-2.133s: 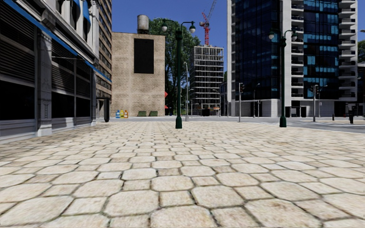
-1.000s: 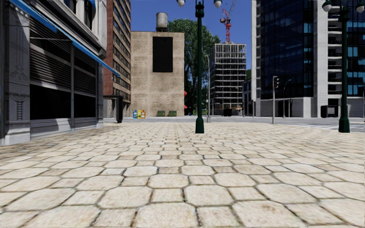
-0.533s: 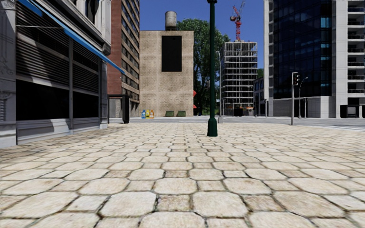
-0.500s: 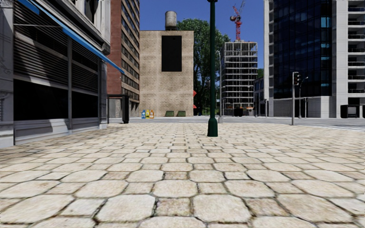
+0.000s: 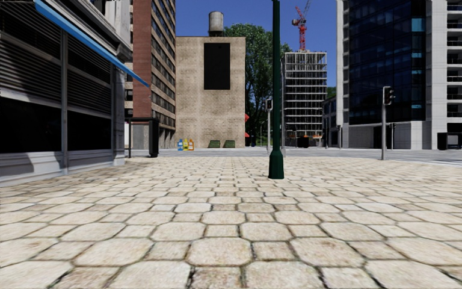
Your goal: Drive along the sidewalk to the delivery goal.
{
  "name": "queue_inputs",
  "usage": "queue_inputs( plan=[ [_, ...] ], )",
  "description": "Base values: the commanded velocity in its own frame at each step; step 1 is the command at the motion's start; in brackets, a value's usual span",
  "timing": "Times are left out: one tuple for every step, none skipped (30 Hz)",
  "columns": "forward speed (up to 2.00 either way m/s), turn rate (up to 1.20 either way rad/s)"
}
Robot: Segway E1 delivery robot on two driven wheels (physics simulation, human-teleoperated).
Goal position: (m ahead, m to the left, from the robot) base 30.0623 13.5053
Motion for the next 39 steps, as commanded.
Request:
queue_inputs(
  plan=[
    [2.0, 0.0],
    [2.0, 0.0],
    [2.0, 0.15],
    [2.0, 0.41],
    [2.0, 0.41],
    [2.0, 0.93],
    [2.0, 1.2],
    [2.0, 1.2],
    [2.0, 1.11],
    [2.0, 0.28],
    [2.0, 0.12],
    [2.0, 0.08],
    [2.0, 0.07],
    [2.0, 0.07],
    [2.0, 0.07],
    [2.0, 0.2],
    [2.0, 0.4],
    [2.0, 0.61],
    [2.0, 0.88],
    [2.0, 1.04],
    [2.0, 1.07],
    [2.0, 0.8],
    [2.0, 0.32],
    [2.0, 0.14],
    [2.0, 0.09],
    [2.0, 0.08],
    [2.0, 0.08],
    [2.0, 0.07],
    [2.0, 0.05],
    [2.0, 0.04],
    [2.0, 0.04],
    [2.0, 0.04],
    [2.0, 0.04],
    [2.0, 0.04],
    [2.0, 0.06],
    [2.0, 0.06],
    [2.0, 0.12],
    [2.0, 0.12],
    [2.0, 0.22]
  ],
)
